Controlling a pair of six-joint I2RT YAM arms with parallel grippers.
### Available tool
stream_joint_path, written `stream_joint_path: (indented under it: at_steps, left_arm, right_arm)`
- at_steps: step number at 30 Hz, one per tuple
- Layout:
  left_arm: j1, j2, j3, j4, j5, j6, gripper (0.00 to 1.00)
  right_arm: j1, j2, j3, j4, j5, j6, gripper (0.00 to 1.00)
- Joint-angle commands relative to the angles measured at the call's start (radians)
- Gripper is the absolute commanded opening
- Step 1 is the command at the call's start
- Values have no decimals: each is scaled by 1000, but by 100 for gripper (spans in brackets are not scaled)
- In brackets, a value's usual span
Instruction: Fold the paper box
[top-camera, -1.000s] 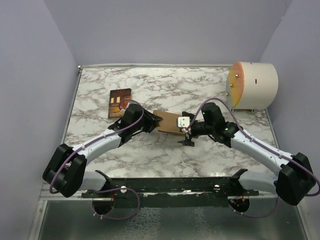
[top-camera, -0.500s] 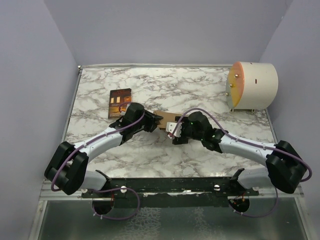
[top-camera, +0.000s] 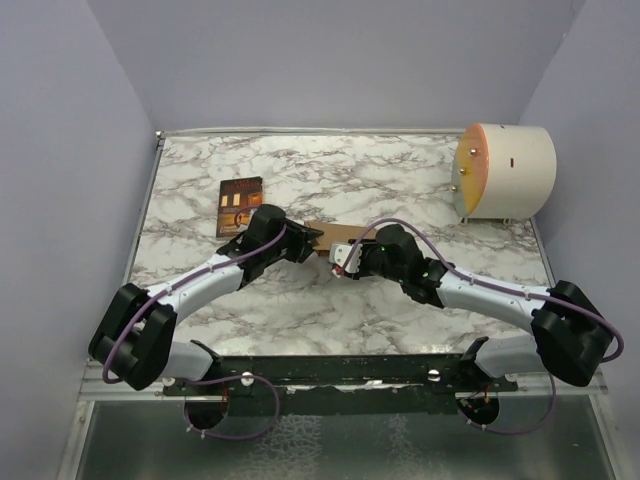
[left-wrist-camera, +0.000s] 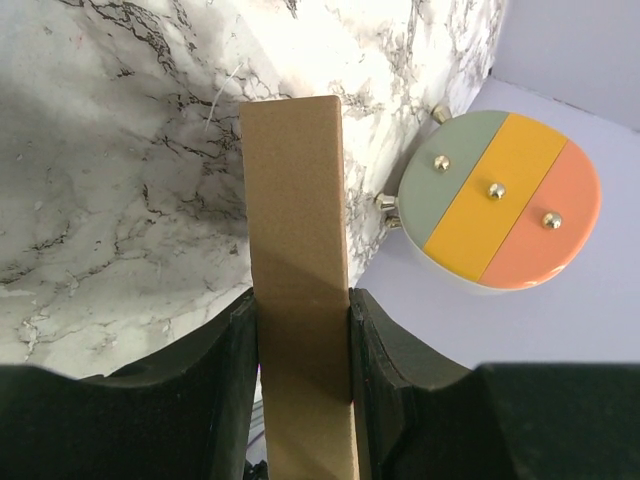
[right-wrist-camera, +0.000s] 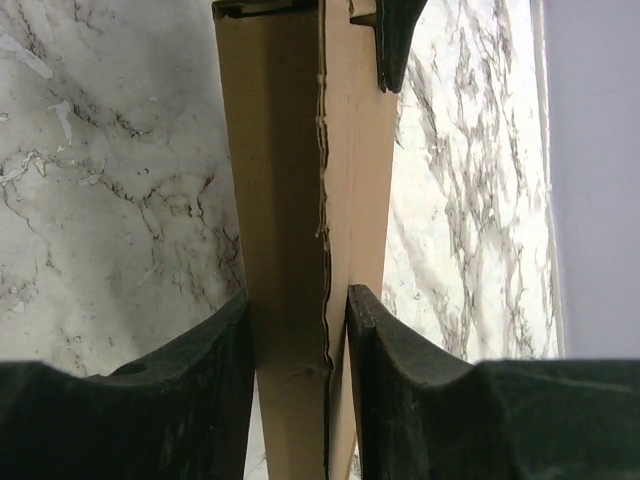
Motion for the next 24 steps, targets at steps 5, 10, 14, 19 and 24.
stream_joint_path:
  at_steps: [5, 10, 14, 19, 24]
  left_arm:
    - [10, -53, -33, 58, -13, -49, 50]
    - [10, -121, -38, 16, -58, -36, 76]
    - [11, -208, -55, -23, -98, 0, 78]
    - [13, -342, -92, -93, -164, 85, 78]
    - [15, -447, -158, -93, -193, 255, 78]
  right_arm:
    - [4, -33, 5, 26, 25, 33, 31]
    - [-18, -45, 33, -14, 1, 98, 31]
    - [-77, -60, 68, -63, -81, 187, 30]
    - [-191, -75, 135, -125, -256, 340, 30]
    - [-300, -55, 229, -212, -449, 511, 31]
